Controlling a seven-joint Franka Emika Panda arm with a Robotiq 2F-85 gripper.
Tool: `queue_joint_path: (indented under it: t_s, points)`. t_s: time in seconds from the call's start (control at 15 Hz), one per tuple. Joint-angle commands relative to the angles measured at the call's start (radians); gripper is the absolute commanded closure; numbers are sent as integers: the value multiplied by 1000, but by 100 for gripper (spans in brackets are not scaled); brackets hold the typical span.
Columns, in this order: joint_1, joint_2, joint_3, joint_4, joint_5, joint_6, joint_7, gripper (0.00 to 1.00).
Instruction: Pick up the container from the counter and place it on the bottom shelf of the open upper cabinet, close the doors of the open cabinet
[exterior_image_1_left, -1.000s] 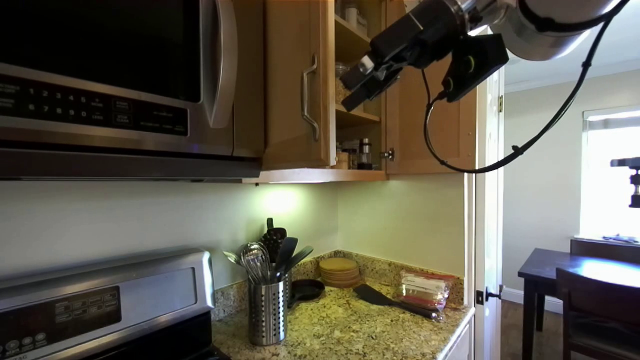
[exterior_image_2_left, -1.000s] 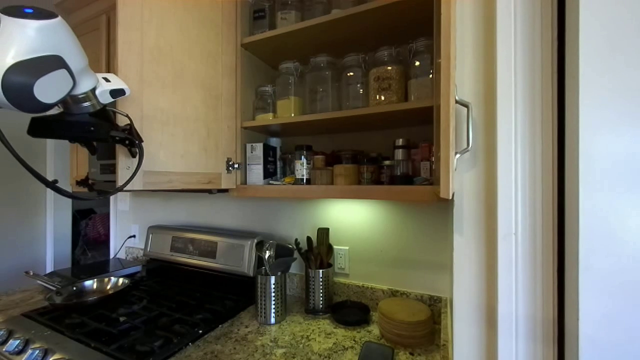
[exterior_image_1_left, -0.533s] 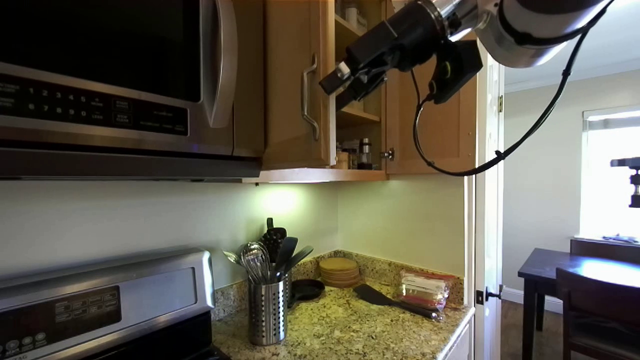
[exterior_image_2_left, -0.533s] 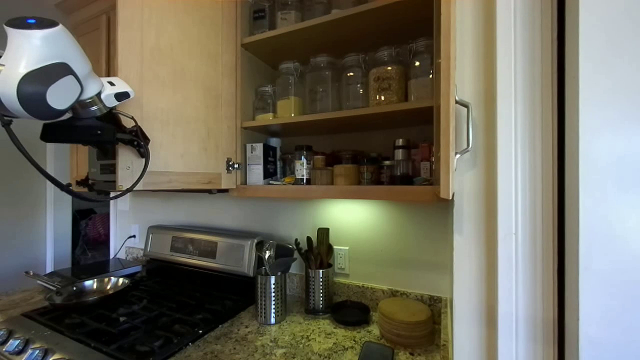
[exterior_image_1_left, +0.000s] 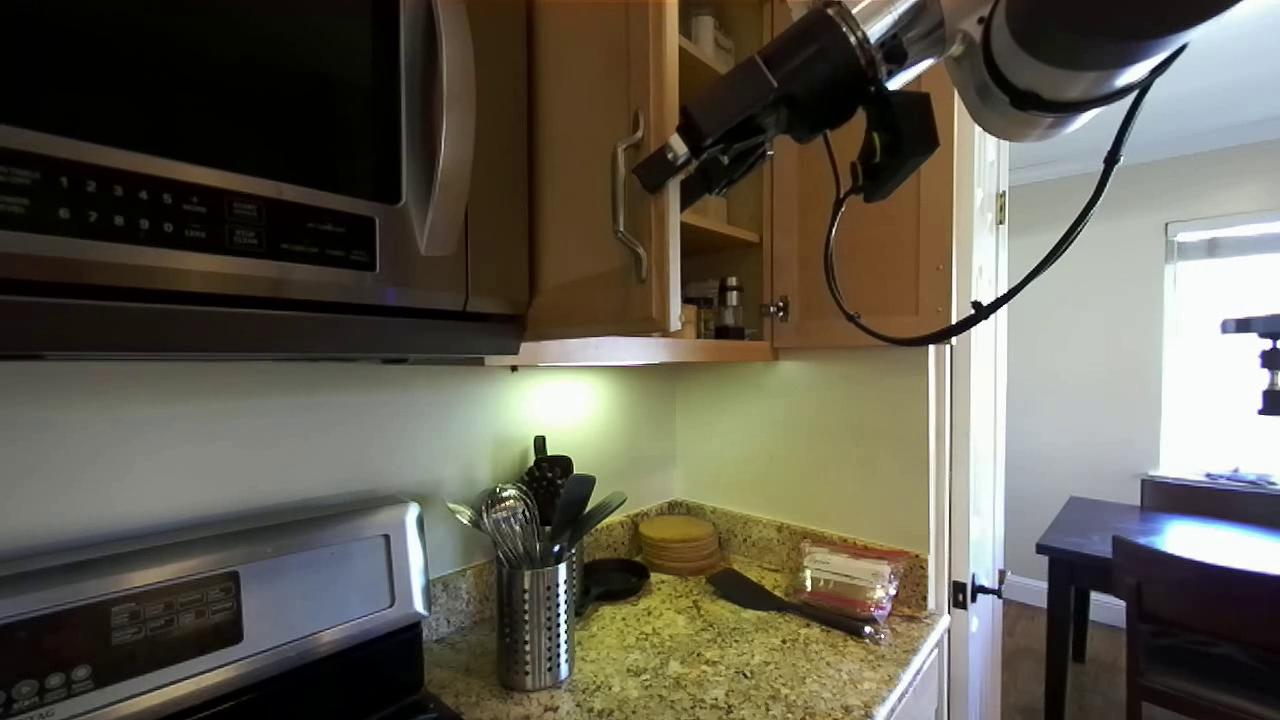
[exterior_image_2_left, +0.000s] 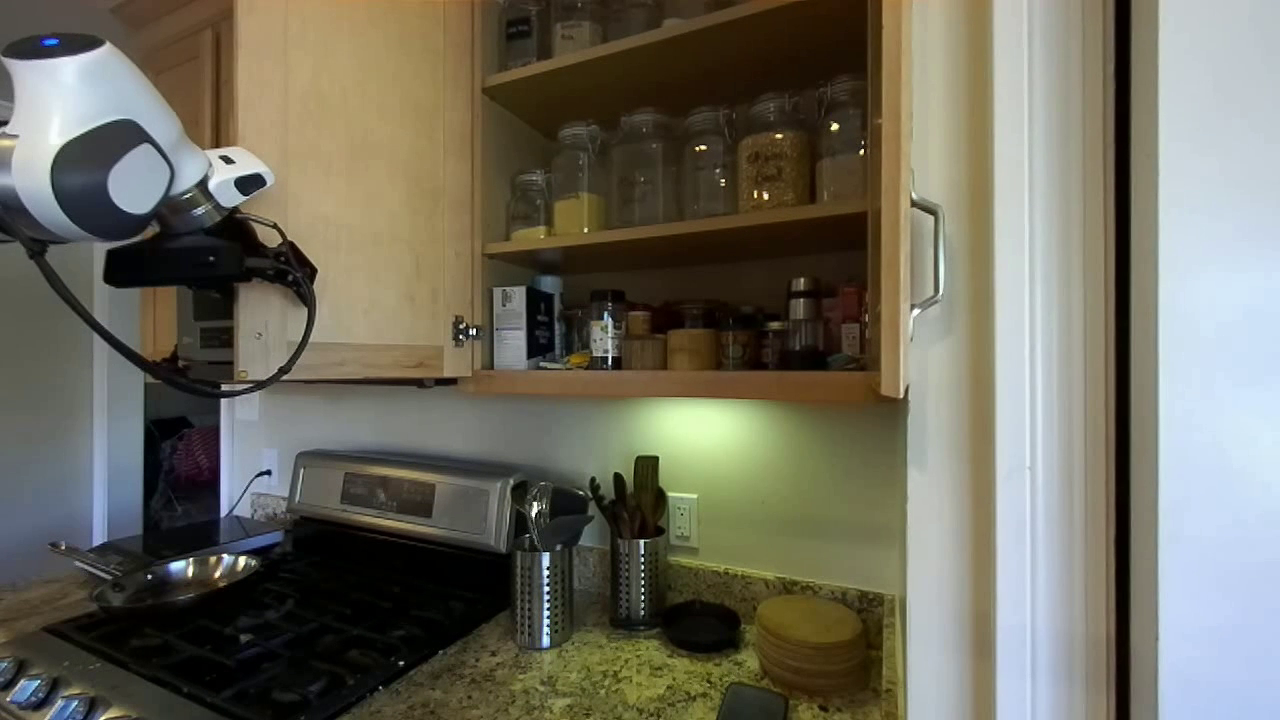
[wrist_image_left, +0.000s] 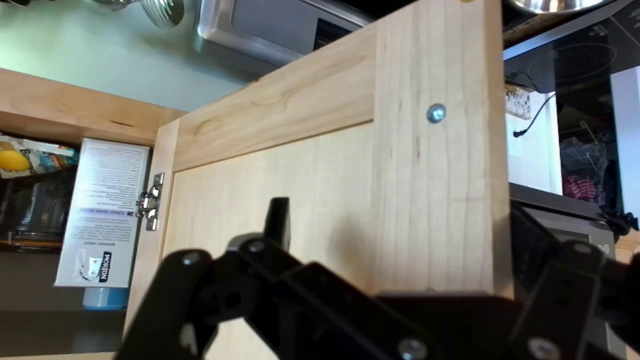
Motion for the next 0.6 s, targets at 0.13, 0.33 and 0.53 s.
queue_joint_path:
  t_s: [0.13, 0.33, 0.53]
  points:
    - [-92, 9, 21, -16, -109, 51, 44, 0]
    - [-146, 2, 17, -22, -178, 44, 38, 0]
    - [-209, -31, 8, -43, -250, 23, 36, 0]
